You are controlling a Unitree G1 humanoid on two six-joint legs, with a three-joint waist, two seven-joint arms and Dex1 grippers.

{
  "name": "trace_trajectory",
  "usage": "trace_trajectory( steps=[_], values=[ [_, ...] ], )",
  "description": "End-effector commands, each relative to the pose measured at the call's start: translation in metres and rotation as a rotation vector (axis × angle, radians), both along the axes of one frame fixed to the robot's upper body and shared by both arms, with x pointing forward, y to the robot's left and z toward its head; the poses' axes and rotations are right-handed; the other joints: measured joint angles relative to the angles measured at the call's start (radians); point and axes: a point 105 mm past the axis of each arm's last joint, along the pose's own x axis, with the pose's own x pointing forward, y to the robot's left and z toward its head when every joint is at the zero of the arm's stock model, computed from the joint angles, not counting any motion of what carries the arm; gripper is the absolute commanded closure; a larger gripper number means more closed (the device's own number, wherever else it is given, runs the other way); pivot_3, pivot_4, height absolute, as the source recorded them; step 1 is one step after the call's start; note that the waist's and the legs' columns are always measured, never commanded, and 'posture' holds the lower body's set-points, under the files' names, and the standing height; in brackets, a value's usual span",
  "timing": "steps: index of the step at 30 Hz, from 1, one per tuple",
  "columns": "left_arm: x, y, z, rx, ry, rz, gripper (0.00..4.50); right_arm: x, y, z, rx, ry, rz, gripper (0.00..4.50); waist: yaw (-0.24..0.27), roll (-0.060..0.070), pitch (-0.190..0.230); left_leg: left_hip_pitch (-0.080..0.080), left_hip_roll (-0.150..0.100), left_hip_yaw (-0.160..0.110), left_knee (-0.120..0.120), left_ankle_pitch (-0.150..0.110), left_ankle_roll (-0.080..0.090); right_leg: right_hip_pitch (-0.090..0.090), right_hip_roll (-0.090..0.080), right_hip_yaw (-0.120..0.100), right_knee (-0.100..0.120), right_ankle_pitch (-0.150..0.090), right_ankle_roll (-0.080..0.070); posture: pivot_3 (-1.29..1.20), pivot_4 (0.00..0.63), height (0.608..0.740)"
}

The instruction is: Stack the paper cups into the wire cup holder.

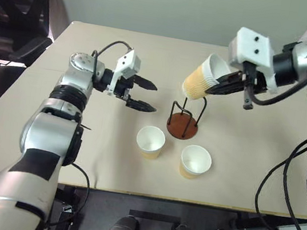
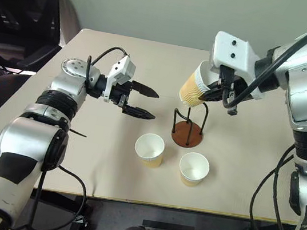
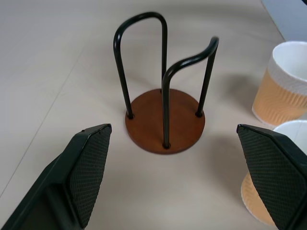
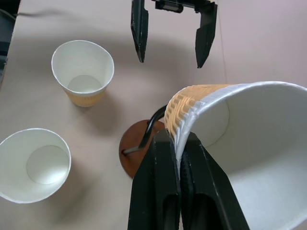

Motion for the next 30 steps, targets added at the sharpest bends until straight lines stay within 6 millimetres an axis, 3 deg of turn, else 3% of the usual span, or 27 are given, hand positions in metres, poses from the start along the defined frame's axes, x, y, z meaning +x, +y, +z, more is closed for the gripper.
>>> trace_trajectory(
  steps=[1,14,25,28,30],
  values=[
    [-0.003,0.003,0.019,-0.007,-0.052,-0.028,0.0,0.001,0.004,0.006,-0.008,-0.052,0.019,4.48,0.0,0.0,0.0,0.0,0.0,0.001,0.0,0.0,0.0,0.0,0.002,-0.002,0.0,-0.001,-0.001,0.0,0.15,0.74],
    [-0.003,0.009,0.018,-0.02,-0.047,-0.016,0.0,0.019,0.002,-0.022,-0.107,-0.079,0.029,4.48,-0.002,0.0,0.0,-0.001,0.001,0.001,0.001,0.001,0.0,-0.001,0.0,0.0,0.002,0.001,0.002,0.0,0.15,0.74],
    [-0.003,0.008,0.019,-0.025,-0.046,-0.017,0.0,0.024,-0.003,-0.031,-0.168,-0.104,0.027,4.48,-0.004,0.0,0.0,-0.001,0.001,0.001,0.002,0.001,0.0,-0.001,-0.001,0.001,0.002,0.002,0.004,0.0,0.15,0.74],
    [-0.003,0.007,0.019,-0.027,-0.045,-0.019,0.0,0.025,0.0,-0.032,-0.165,-0.113,0.028,3.91,-0.004,0.0,0.0,-0.001,0.001,0.0,0.002,0.001,0.0,-0.001,-0.001,0.001,0.002,0.003,0.005,0.0,0.15,0.74],
    [-0.003,0.007,0.019,-0.029,-0.044,-0.02,0.0,0.025,0.003,-0.032,-0.16,-0.113,0.034,3.26,-0.004,0.0,0.0,-0.001,0.001,0.001,0.002,0.002,0.0,-0.001,-0.001,0.0,0.003,0.003,0.005,0.0,0.15,0.74]
  ],
)
